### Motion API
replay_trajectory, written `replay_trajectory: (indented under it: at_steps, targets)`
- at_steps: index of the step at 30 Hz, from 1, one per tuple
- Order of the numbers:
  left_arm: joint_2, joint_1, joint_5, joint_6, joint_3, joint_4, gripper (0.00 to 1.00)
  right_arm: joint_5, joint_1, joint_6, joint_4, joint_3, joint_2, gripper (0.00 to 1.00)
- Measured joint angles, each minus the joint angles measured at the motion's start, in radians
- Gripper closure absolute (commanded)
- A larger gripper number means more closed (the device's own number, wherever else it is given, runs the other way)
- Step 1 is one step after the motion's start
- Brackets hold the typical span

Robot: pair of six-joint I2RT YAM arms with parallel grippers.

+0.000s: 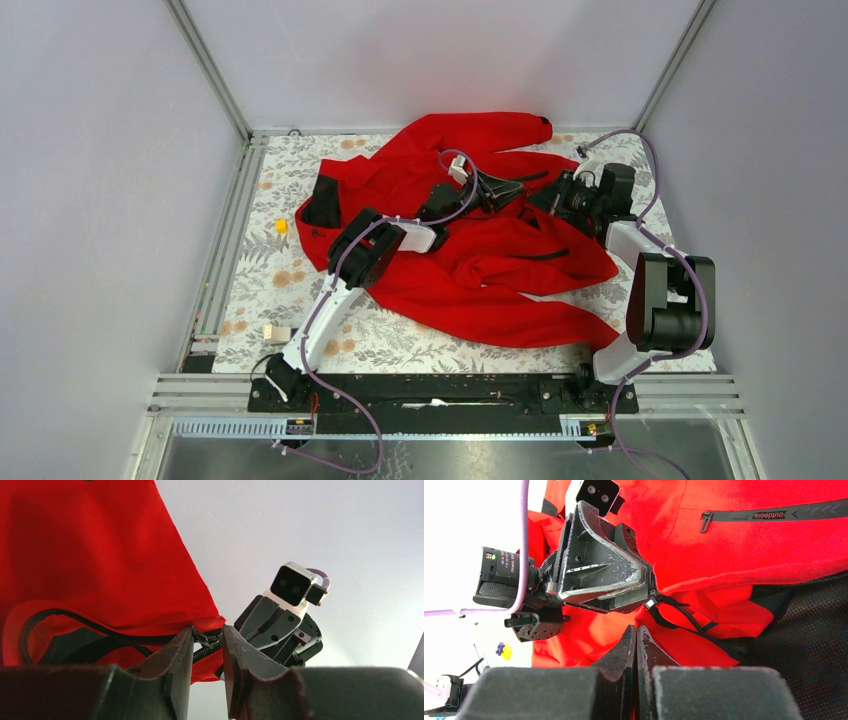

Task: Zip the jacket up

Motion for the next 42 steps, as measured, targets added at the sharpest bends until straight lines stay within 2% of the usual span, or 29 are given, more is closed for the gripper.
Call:
replay_trajectory:
  at_steps: [8,14,16,26,31,37,42]
  targets:
    - [0.0,0.0,-0.014,0.009,0.0,-0.035,0.82,0.0,0.002,-0.005,-0.001,0.0,-0.003,1.0]
    - [0.0,0.0,-0.023,0.011,0.0,-0.036,0.92,0.001,0.002,-0.007,-0.002,0.0,-0.003,1.0]
    - [0.0,0.0,-0.025,0.011,0.0,-0.034,1.0,0.002,0.002,-0.007,-0.005,0.0,-0.003,1.0]
    - [-0.003,-0.02,-0.078,0.018,-0.036,-0.003,1.0,0.061,0.005,0.043,0.023,-0.013,-0.02,1.0]
    - [-0.004,-0.041,-0.128,0.018,-0.061,0.03,1.0,0.139,0.008,0.115,0.106,-0.078,-0.054,1.0]
    - [-0.053,-0.068,-0.198,0.017,-0.163,0.078,1.0,0.253,0.011,0.172,0.197,-0.193,-0.137,1.0]
    - [-0.067,-0.083,-0.225,0.006,-0.186,0.105,1.0,0.282,0.009,0.194,0.238,-0.208,-0.143,1.0]
